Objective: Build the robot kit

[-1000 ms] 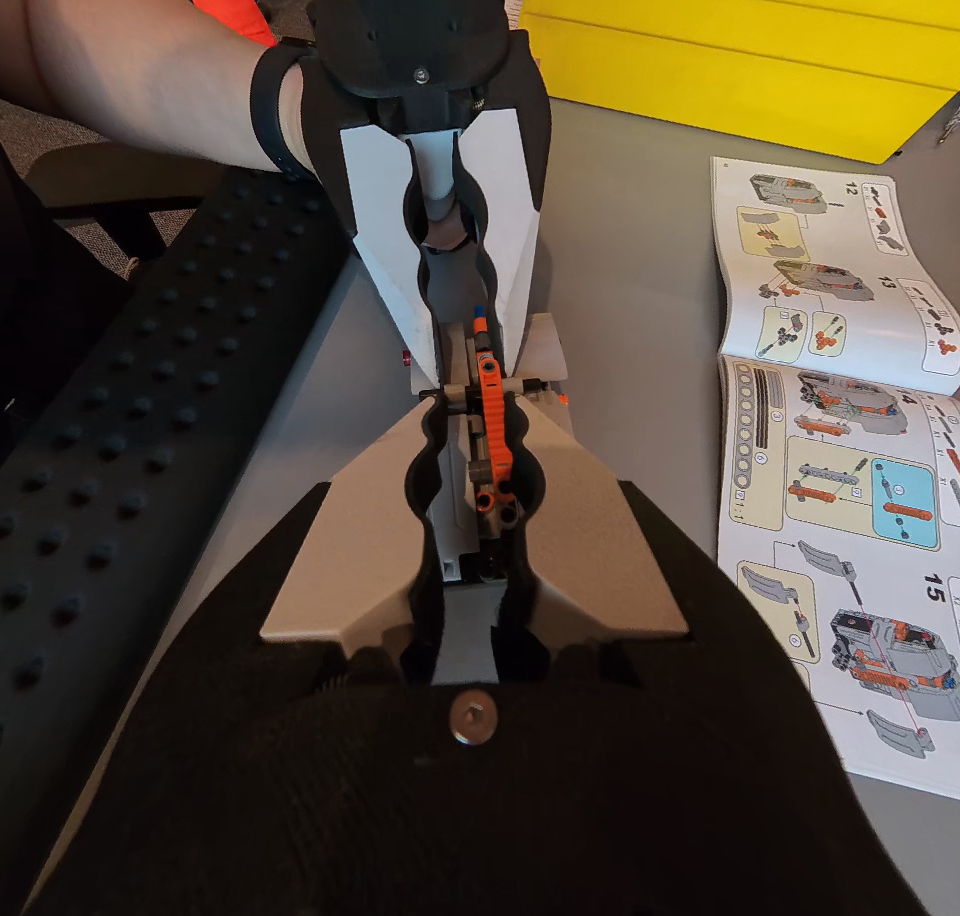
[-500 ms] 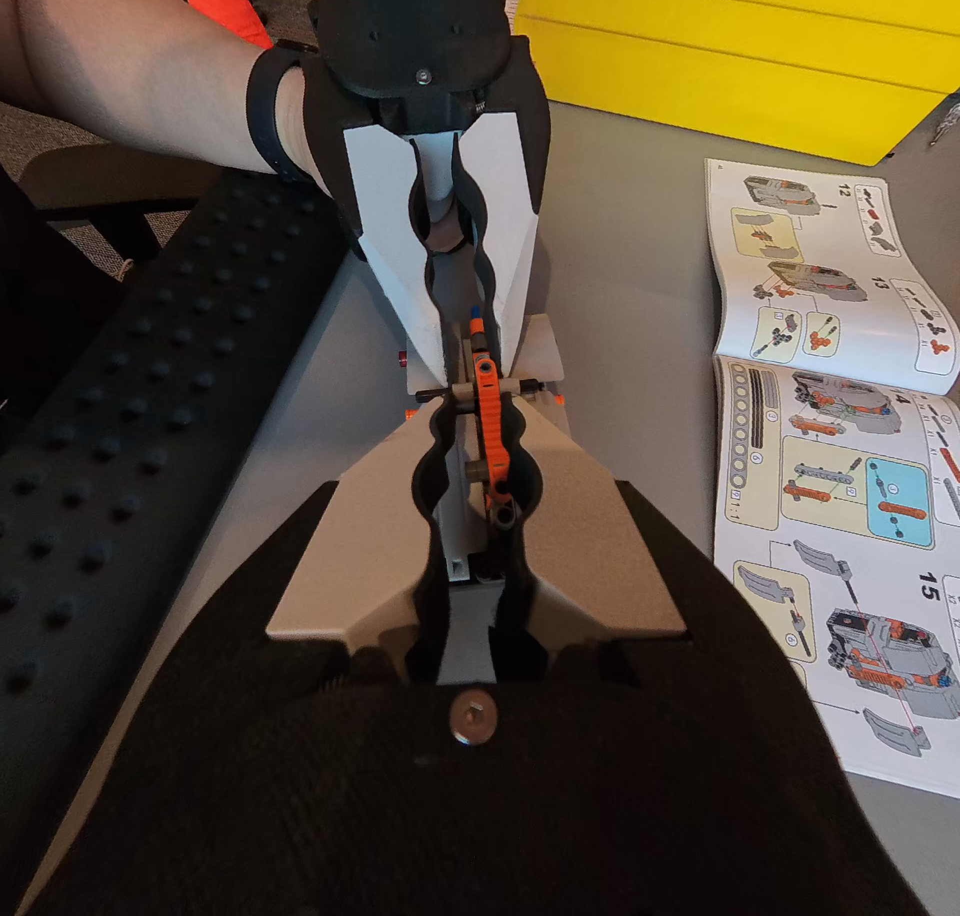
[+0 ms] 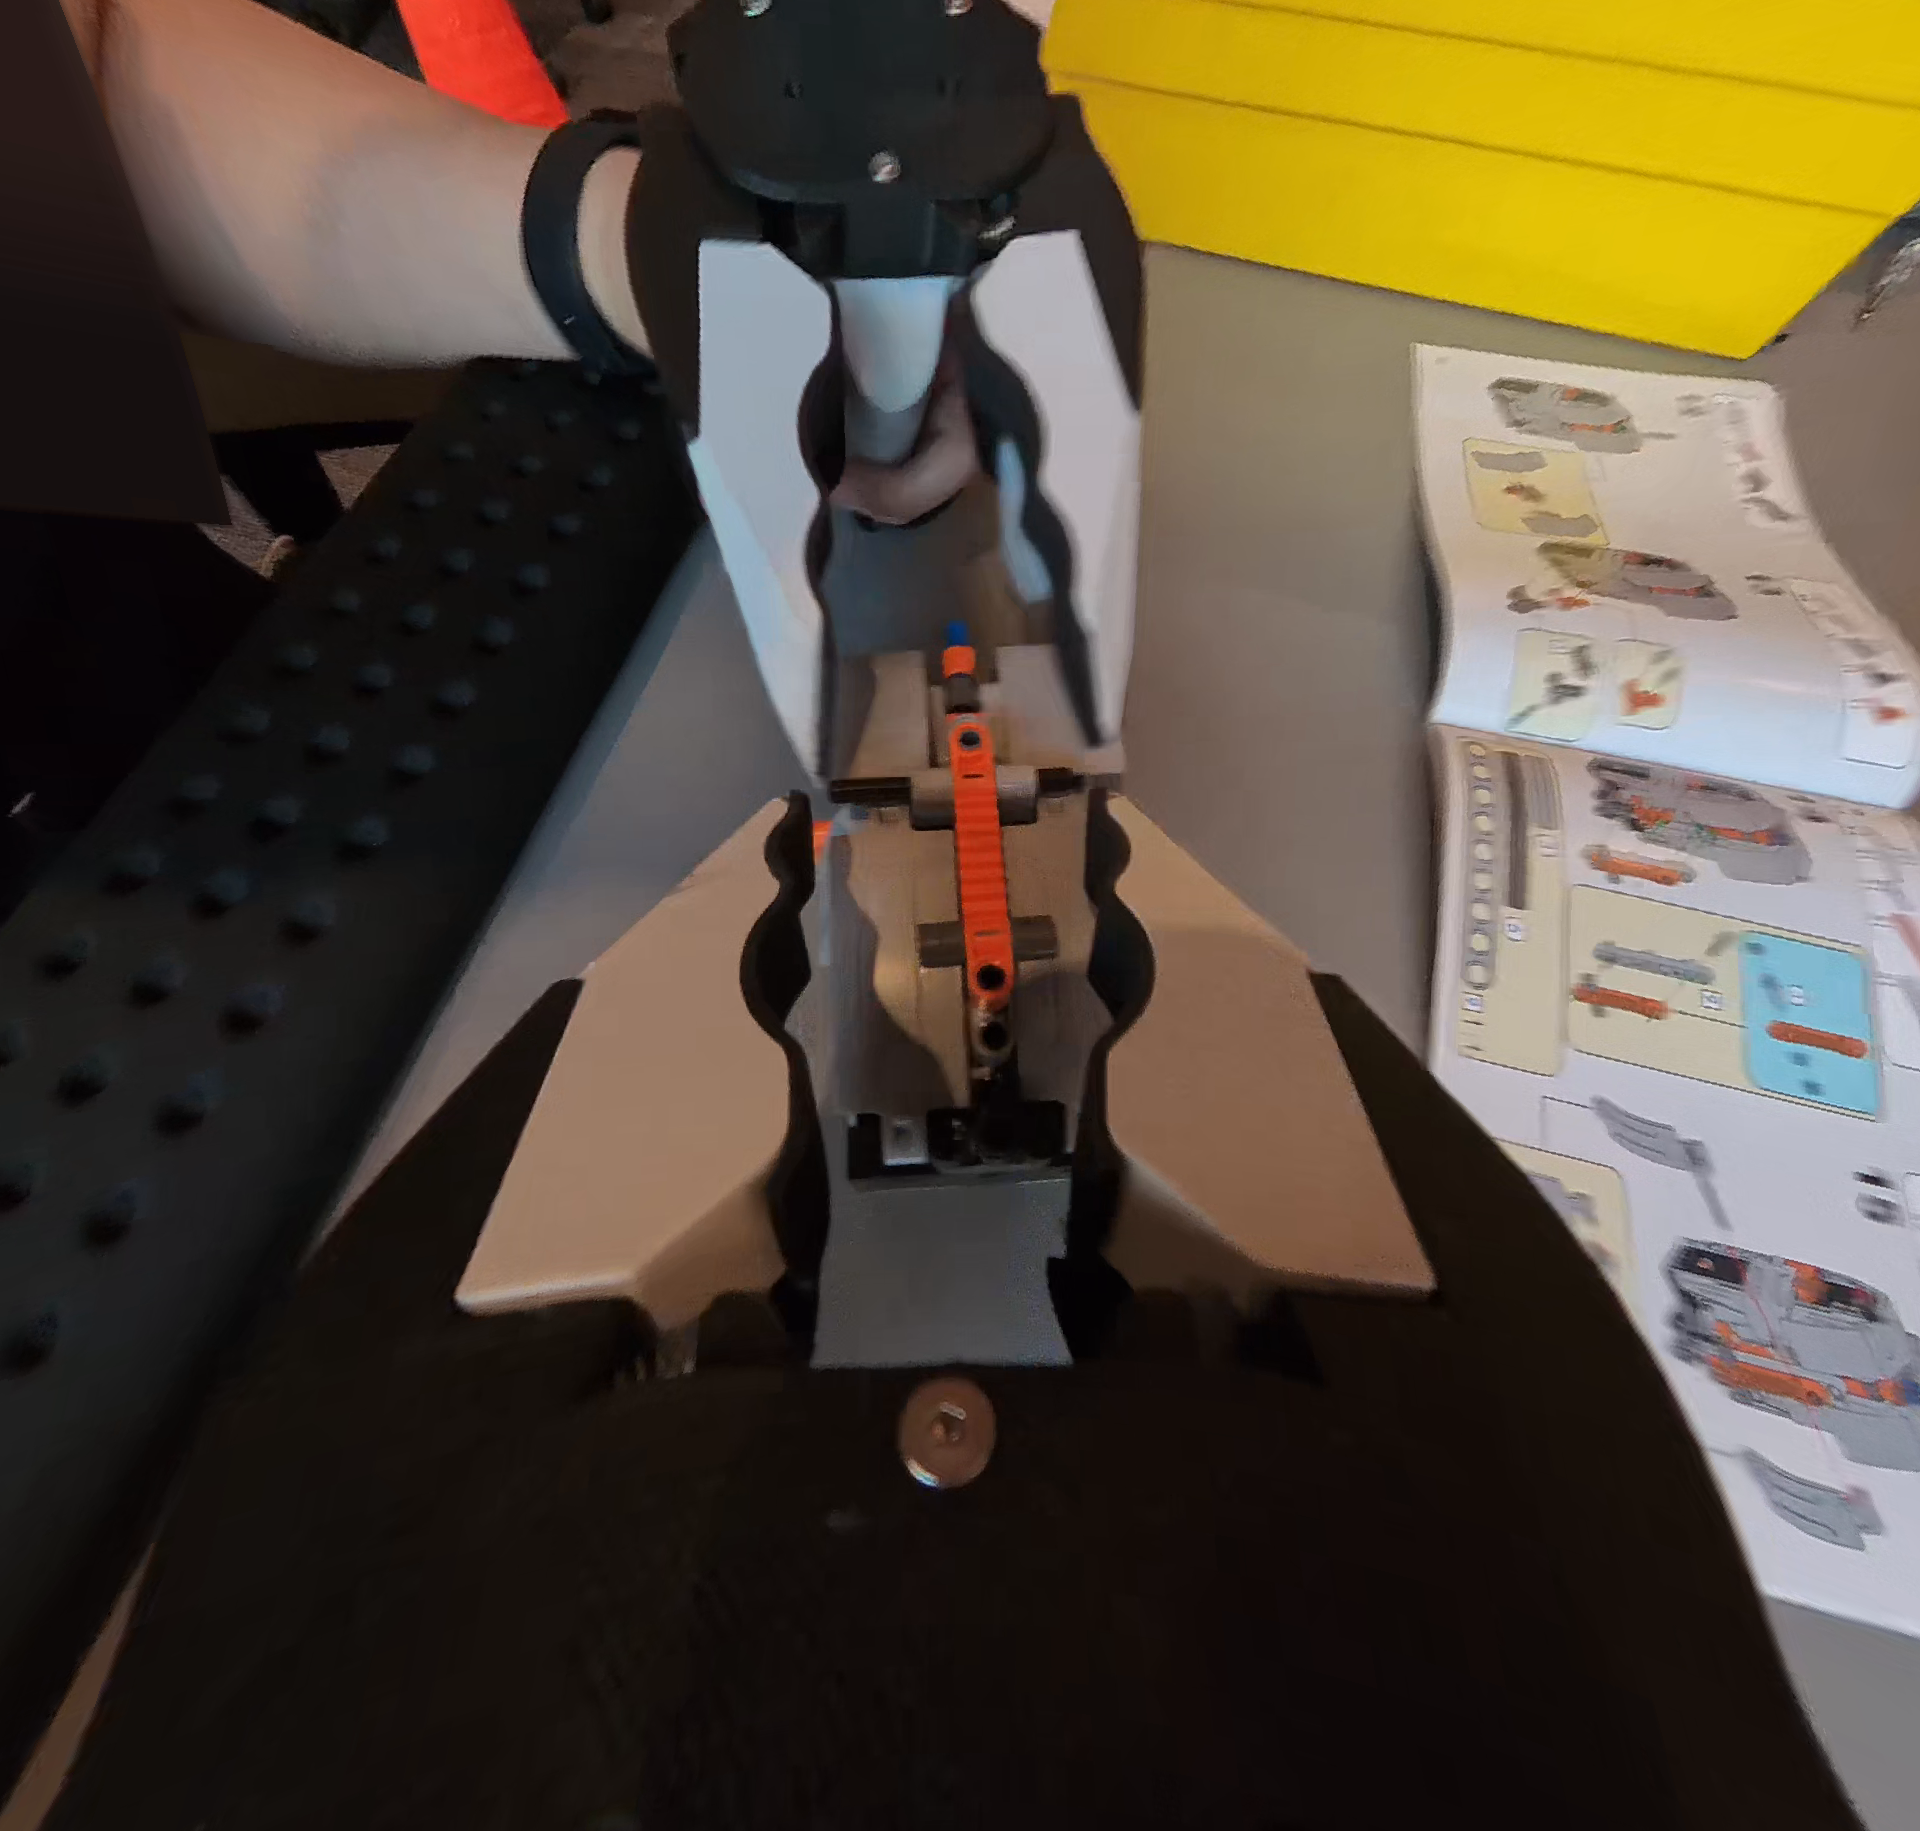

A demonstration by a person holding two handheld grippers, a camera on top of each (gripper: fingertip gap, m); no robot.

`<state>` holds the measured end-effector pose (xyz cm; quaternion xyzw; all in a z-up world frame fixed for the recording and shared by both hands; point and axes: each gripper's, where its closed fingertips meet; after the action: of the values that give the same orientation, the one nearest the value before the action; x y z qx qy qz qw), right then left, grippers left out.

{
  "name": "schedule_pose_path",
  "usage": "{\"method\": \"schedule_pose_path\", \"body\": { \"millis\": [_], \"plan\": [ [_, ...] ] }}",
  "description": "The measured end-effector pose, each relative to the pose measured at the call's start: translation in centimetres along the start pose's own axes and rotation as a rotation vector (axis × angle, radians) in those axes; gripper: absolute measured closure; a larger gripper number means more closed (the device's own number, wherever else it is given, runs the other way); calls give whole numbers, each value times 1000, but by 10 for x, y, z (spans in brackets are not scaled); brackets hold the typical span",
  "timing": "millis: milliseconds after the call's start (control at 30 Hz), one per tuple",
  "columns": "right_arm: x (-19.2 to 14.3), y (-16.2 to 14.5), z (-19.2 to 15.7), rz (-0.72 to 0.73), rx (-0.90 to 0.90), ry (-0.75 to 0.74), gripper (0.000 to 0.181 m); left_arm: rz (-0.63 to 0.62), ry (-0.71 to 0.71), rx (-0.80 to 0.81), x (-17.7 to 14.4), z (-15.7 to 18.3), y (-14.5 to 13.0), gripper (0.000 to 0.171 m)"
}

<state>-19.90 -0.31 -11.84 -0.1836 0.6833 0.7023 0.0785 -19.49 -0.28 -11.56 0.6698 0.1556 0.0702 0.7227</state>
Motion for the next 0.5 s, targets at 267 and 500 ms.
{"method": "schedule_pose_path", "body": {
  "millis": [267,500],
  "plan": [
    [4,-1,3,-30,-59,-87,136,-28,15,146,0,4,-2,136],
    [3,-2,5,-17,-60,-121,136,-20,7,120,1,2,-2,133]
  ]
}}
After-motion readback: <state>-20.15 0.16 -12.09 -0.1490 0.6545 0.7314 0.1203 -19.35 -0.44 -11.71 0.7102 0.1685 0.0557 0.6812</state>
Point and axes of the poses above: each gripper's, where its closed fingertips meet, x out along the fingers, y out of its top, z = x × y across the jaws, and after that the axes turned 10 degrees about z, right-handed
